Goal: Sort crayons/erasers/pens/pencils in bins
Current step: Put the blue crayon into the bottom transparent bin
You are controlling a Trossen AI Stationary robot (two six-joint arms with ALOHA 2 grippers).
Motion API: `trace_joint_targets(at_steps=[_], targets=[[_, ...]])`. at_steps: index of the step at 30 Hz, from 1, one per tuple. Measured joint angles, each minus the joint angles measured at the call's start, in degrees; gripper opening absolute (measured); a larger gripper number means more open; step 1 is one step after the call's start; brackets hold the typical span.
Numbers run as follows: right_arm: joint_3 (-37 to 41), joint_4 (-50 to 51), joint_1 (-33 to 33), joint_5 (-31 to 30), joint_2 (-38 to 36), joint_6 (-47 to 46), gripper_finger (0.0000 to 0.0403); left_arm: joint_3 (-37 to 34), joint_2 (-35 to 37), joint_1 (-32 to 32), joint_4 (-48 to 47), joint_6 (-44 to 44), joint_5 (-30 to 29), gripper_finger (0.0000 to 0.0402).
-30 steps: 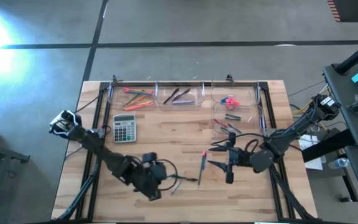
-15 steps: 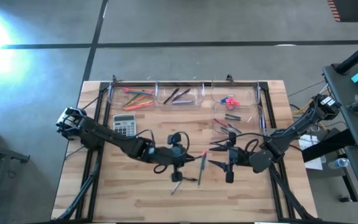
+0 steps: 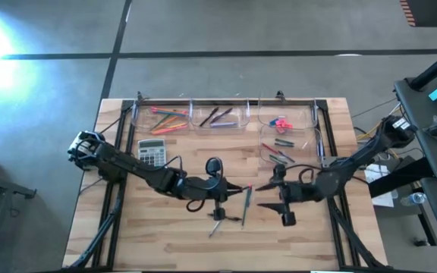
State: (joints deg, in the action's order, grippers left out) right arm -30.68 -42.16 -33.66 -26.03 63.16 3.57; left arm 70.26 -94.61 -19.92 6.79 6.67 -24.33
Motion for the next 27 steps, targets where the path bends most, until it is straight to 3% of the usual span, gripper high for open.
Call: trace_joint_targets(at_steps=[5,12,18,27], targets=[[3.03,-7.72,2.95,1.92,-0.04,-1.01,0.0201,0.0,0.0,0.07,2.23,-1.2,-0.03,0.0],[2.97,-9.15,6.53,2.66,2.45,-5.11,0.0201,0.0,0.0,0.11,3.85,-1.56,-0.05,0.0],[0.36,-9.45,7.83,8.02,5.79,-5.16,0.0201,-0.02,0.0,0.09,4.76,-1.56,-0.05,0.0],[-1.87,-10.19,8.49,8.05,8.22,-4.81,0.0199,-0.3,0.0,0.09,4.76,-1.5,-0.04,0.0]])
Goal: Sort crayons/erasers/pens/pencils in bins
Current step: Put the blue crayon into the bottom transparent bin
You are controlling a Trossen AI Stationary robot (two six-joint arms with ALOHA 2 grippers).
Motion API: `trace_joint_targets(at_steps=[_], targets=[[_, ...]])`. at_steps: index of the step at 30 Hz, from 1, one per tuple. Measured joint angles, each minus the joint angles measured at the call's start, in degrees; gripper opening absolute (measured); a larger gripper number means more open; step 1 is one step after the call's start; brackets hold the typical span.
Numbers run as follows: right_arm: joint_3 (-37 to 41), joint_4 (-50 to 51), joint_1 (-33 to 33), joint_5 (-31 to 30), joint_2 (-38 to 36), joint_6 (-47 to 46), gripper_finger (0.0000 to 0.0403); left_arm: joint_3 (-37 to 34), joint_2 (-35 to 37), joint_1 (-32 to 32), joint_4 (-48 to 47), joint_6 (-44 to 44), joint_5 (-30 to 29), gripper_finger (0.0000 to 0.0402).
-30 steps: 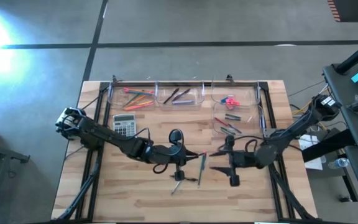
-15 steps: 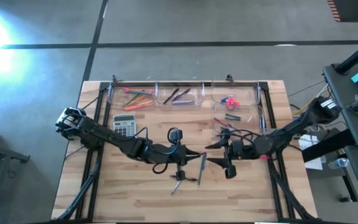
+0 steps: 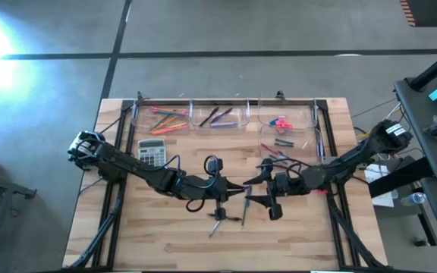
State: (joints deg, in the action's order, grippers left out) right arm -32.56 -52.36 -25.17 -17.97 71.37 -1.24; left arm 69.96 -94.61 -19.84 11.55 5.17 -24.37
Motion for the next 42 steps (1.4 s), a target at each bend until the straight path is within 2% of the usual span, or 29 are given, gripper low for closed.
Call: trace_joint_targets(at_steps=[6,17,21,26,29,34,38,42], targets=[[0.0,-0.68,0.17,-0.19,-0.02,-0.42,0.0164,-0.13,0.0,0.0,-0.02,0.0,0.0,0.0],[0.02,0.12,0.96,-1.55,0.81,-0.43,0.0023,-0.22,0.0,0.0,-0.1,0.29,-0.05,0.0],[0.02,0.62,0.96,-1.58,0.66,-0.54,0.002,-0.22,0.0,-0.02,-0.15,0.25,-0.18,0.0005],[0.04,4.5,0.96,-1.58,-0.48,-1.42,0.002,-0.22,0.28,0.0,-1.78,-0.24,-1.3,0.0064],[0.07,10.24,0.94,-2.64,-3.3,-3.08,0.002,-0.23,1.17,0.0,-3.68,-0.05,-2.56,0.011],[0.07,27.3,0.94,-11.07,-10.9,-8.26,0.0019,-0.25,2.95,0.0,-7.64,0.32,-4.69,0.0168],[0.08,45.84,0.92,-20.66,-16.68,-15.85,0.0019,-0.25,3.76,-0.04,-7.89,1.39,-4.69,0.0187],[0.09,68.84,1.03,-33.02,-20.42,-31.39,0.0019,-0.98,3.76,-0.09,-7.97,3.28,-4.67,0.0189]])
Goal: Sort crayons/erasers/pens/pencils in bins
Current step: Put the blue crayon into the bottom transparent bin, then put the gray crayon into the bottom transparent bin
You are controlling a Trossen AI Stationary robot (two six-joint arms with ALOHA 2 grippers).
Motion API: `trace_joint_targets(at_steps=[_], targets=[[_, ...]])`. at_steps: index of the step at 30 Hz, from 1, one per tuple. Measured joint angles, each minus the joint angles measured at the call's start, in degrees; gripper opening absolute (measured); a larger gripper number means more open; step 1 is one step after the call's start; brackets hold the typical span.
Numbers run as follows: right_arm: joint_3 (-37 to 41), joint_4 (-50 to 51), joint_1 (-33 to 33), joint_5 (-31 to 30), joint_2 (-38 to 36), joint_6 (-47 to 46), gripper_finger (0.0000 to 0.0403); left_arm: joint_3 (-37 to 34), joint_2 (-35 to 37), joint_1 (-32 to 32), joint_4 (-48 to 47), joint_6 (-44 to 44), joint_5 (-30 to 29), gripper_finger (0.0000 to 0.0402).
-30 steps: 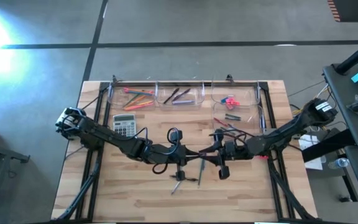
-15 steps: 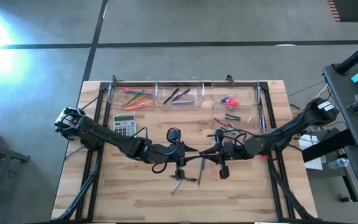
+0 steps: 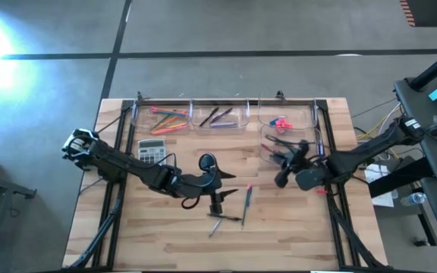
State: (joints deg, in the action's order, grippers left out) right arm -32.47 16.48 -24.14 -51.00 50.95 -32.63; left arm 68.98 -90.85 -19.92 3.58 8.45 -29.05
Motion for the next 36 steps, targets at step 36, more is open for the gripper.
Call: trace_joint_targets(at_steps=[36], targets=[[-0.15,23.49,14.45,5.98,14.51,-16.37,0.0112,-2.63,-0.07,0.0,1.96,1.91,0.03,0.019]])
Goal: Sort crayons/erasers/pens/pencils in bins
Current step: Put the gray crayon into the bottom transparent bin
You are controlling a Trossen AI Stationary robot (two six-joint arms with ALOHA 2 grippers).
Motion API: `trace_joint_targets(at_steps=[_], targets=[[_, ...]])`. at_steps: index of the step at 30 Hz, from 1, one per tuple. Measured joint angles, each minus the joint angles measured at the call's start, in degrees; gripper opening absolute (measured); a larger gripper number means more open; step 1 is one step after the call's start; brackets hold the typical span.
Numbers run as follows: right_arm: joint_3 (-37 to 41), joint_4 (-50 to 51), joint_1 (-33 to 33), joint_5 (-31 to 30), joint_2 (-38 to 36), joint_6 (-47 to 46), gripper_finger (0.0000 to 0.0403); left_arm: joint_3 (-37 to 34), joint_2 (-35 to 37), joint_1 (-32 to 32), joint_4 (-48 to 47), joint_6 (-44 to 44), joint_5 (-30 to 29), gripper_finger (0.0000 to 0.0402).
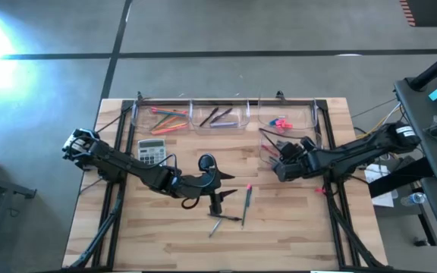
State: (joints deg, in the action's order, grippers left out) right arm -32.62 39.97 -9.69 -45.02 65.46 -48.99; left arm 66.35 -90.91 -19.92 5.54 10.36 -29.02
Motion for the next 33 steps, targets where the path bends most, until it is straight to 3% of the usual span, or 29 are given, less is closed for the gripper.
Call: trace_joint_targets(at_steps=[6,11,17,19,22,26,30,33], targets=[[-0.3,0.31,-0.02,0.03,-2.59,0.1,0.0178,-0.09,0.0,0.0,-0.07,1.3,0.17,0.019],[-2.0,-3.71,-4.58,-4.93,-7.78,2.84,0.0186,-0.11,0.0,-0.01,-0.99,1.7,0.46,0.019],[-1.16,-24.53,-17.79,-18.24,-12.74,20.97,0.0187,-0.2,-2.41,-0.1,-6.24,7.01,9.44,0.019],[-0.75,-32.7,-22.05,-19.83,-13.46,29.07,0.0187,-0.2,-3.83,-0.32,-8.36,10.58,11.46,0.019],[-0.36,-45.91,-27.29,-19.48,-13.74,40.71,0.0187,-0.17,-6.37,-0.68,-11.14,17.46,12.72,0.019],[0.53,-60.84,-32.59,-17.98,-12.81,53.5,0.0187,1.94,-9.34,-1.89,-22.37,26.08,14.05,0.0184],[1.03,-71.59,-35.5,-12.37,-11.49,62.9,0.0187,5.96,-11.37,-3.92,-32.02,34.18,16.16,0.0161],[1.03,-76.84,-35.87,-6.04,-10.7,66.63,0.0187,8.06,-13.4,-5.27,-33.57,37.32,22.01,0.0142]])
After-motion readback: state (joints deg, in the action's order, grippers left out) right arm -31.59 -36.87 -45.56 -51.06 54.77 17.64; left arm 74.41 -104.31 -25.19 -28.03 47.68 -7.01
